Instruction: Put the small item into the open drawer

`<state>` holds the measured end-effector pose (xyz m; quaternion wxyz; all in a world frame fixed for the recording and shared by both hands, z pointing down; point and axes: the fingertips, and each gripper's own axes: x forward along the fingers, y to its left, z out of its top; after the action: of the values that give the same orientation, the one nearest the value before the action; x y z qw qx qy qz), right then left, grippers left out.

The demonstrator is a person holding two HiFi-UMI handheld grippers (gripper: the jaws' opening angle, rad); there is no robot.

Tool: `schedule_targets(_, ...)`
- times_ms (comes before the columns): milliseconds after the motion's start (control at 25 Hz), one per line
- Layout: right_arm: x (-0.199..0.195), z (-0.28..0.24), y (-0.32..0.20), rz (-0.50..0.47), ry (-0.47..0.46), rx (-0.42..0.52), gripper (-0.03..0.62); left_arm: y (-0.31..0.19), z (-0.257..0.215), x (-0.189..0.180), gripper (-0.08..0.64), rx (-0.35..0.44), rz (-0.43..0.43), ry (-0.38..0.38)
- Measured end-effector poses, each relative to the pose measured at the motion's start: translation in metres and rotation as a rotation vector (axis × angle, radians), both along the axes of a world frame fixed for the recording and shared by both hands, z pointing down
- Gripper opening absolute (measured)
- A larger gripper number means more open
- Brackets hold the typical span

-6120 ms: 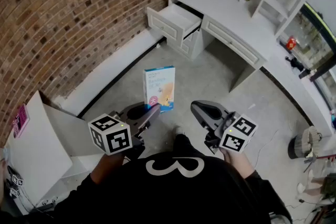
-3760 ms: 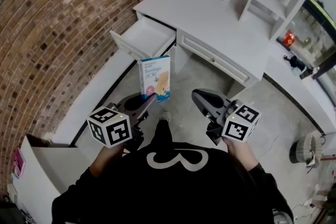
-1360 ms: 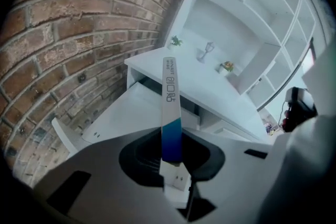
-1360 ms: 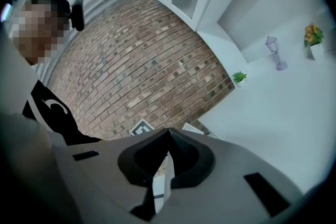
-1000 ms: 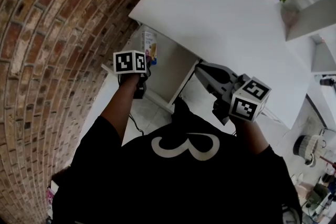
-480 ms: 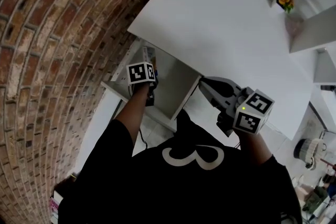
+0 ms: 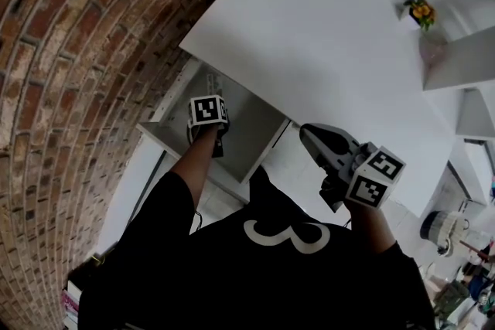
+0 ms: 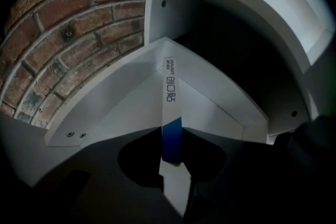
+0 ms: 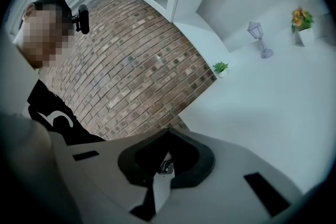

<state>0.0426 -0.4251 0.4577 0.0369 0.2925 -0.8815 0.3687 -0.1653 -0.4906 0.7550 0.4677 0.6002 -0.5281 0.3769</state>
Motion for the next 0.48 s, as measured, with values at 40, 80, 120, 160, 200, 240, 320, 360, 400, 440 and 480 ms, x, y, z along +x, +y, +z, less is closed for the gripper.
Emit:
schedule_targets(40,0.0,0.001,0.0,0.0,-0.001,-0.001,0.009,0.0,0.001,0.0,0.071,0.005,0.001,-0.002)
schedule_targets(80,0.0,0.001,0.0,0.0,-0.003,-0.003,0.009,-0.001,0.0,0.001,0.072,0.013,0.003,-0.004)
schedule_targets(120,0.0,0.002,0.0,0.002,-0.004,-0.005,0.009,-0.002,0.0,0.002,0.074,0.02,0.008,-0.003)
schedule_targets(160,0.001,0.003,0.001,0.003,-0.005,-0.009,0.009,-0.001,0.0,0.004,0.077,0.023,0.012,0.002)
schedule_targets(200,0.002,0.004,0.002,0.004,-0.005,-0.011,0.009,0.0,0.0,0.005,0.08,0.023,0.014,0.011)
schedule_targets(240,0.003,0.005,0.002,0.005,-0.005,-0.013,0.009,0.002,0.0,0.007,0.093,0.02,0.012,0.022)
schedule_targets(320,0.005,0.005,0.001,0.008,-0.008,-0.015,0.009,0.002,0.0,0.01,0.136,0.017,-0.001,0.05)
schedule_targets(360,0.006,0.005,0.0,0.01,-0.012,-0.015,0.009,0.002,-0.001,0.011,0.155,0.018,-0.01,0.069)
schedule_targets(400,0.006,0.005,-0.001,0.011,-0.016,-0.014,0.009,0.001,-0.003,0.013,0.18,0.019,-0.02,0.089)
schedule_targets(440,0.005,0.004,-0.001,0.011,-0.02,-0.013,0.009,0.001,-0.005,0.014,0.214,0.02,-0.03,0.111)
schedule_targets(480,0.004,0.004,0.0,0.011,-0.023,-0.011,0.009,0.001,-0.007,0.016,0.238,0.022,-0.038,0.134)
